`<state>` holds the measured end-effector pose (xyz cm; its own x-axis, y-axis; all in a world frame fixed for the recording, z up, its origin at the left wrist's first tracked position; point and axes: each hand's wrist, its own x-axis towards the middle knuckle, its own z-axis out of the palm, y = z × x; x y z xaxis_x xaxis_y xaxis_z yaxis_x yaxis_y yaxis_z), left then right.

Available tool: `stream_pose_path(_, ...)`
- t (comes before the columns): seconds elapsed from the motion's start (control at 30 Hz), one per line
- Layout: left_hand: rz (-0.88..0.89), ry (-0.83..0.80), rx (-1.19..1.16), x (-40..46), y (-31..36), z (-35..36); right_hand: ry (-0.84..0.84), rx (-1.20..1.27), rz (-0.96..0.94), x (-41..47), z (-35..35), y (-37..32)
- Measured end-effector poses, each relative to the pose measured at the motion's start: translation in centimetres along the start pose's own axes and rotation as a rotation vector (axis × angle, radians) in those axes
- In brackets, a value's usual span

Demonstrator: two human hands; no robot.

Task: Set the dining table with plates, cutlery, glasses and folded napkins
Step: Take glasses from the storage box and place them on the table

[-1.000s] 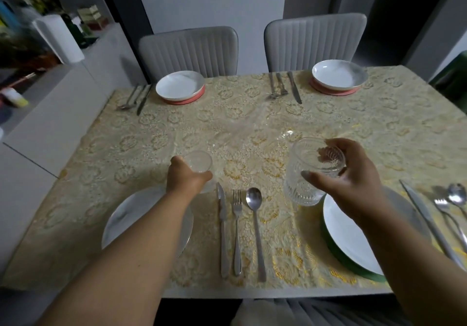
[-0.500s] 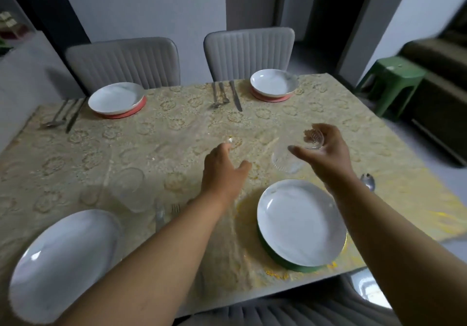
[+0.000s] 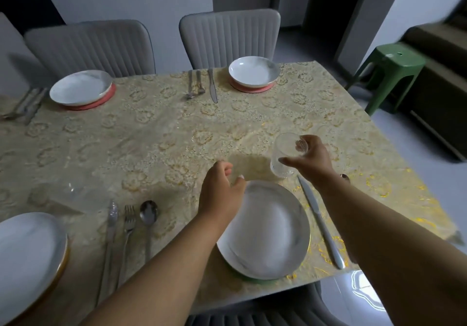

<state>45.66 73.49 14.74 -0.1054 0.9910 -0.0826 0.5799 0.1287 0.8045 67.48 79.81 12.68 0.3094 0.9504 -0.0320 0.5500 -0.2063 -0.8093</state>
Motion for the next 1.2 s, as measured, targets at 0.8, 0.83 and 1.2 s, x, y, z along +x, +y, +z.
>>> stream_pose_path(0.8,-0.112,0.172,0.079,-3.9,1.5,-2.3,0.031,-0.167,-0.233,-3.5,-1.4,-5.2)
stream_pose_path(0.83,-0.128,0.188,0.084,-4.5,1.5,-3.0,0.022,-0.147,-0.283,-4.2,-1.0,-6.5)
stream_pose_path(1.2,-0.315,0.516,0.040,-16.7,-2.1,-15.5,-0.392,0.071,-0.598,-19.6,7.1,-18.1)
